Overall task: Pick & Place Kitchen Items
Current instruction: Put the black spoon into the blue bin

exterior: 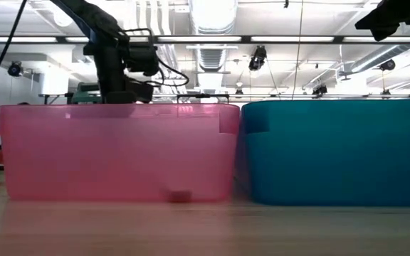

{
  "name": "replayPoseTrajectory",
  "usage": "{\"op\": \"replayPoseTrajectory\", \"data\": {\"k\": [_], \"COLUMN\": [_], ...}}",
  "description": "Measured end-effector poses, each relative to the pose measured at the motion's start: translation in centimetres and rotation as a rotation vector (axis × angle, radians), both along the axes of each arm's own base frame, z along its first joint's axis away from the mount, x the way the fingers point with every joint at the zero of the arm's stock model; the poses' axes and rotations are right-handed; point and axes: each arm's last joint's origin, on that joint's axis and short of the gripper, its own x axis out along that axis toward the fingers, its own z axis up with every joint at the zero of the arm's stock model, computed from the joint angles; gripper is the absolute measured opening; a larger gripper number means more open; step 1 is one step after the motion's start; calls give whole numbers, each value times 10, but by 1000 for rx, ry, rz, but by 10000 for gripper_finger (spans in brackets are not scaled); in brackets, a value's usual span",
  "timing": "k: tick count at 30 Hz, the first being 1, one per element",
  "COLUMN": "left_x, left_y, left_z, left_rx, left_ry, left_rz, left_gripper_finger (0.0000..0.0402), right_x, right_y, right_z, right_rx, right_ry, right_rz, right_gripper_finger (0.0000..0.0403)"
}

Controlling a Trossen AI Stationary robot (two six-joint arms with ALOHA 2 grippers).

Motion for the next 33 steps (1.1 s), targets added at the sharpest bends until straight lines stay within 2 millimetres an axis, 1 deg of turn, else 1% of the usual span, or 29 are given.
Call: {"op": "replayPoseTrajectory", "data": {"k": [5, 14, 25, 33], "left_x": [-2, -5, -12, -11], "left_y": [-1, -5, -10, -11], "left_z": [-1, -10, -31, -39], "left_rx": [-17, -29, -31, -52], "left_ry": [15, 37, 41, -18], "left_rz": [27, 23, 17, -11], "left_gripper_finger": [182, 220, 222, 222], "right_x": [0, 0, 0, 0], "right_y": [0, 0, 0, 0], "right_z": [0, 0, 0, 0], "right_rx": [0, 0, 0, 0], "right_ry": [0, 0, 0, 0], "right_rz": [0, 0, -1, 0], "right_gripper_finger": [8, 8, 8, 8]}}
